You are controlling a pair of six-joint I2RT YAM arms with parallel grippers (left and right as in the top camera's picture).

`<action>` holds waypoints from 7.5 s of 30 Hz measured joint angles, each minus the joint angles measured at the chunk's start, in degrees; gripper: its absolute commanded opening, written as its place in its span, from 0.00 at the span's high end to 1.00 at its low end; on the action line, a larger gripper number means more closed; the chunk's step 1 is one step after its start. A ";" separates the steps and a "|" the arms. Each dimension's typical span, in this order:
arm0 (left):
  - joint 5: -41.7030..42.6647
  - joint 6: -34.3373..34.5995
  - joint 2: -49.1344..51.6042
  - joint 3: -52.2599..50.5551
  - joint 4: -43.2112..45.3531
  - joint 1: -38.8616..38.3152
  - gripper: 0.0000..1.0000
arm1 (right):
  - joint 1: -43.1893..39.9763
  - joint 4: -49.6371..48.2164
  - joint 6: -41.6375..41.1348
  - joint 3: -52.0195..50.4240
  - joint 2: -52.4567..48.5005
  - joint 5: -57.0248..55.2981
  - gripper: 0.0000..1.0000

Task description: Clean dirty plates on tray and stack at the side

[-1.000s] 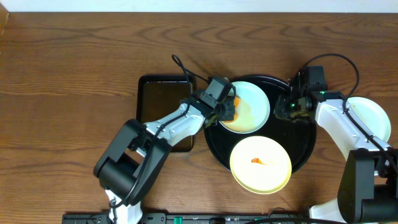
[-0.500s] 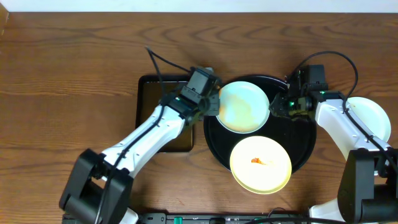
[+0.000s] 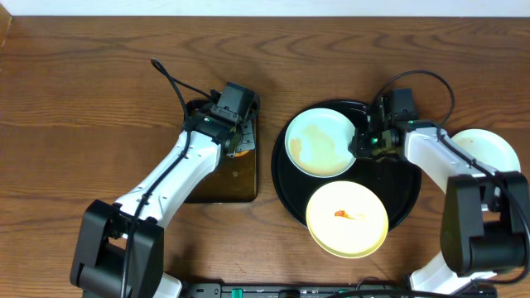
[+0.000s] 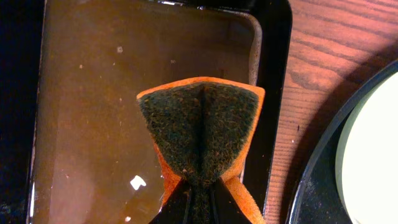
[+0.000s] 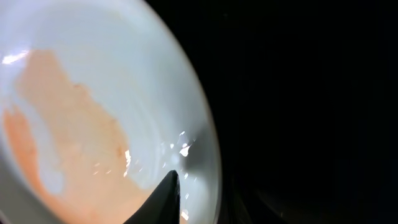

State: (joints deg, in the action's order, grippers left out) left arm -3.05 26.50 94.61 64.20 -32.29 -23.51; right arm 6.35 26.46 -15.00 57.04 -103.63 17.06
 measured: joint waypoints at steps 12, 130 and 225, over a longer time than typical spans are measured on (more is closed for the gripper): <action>-0.15 -0.07 0.00 0.00 -0.39 0.00 0.92 | -0.11 -5.18 -1.73 0.96 -2.86 4.22 0.99; -0.15 -0.85 0.00 0.00 -0.57 0.00 0.92 | -41.99 5.92 -1.44 0.81 21.09 -30.91 0.96; 14.32 -0.92 3.78 -0.02 17.49 -23.56 0.92 | -5.73 3.78 0.66 -16.24 17.75 3.10 0.99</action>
State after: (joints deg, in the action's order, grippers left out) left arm 11.27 25.58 98.39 64.18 -14.81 -47.07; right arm 0.62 30.24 -14.35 40.80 -85.89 20.16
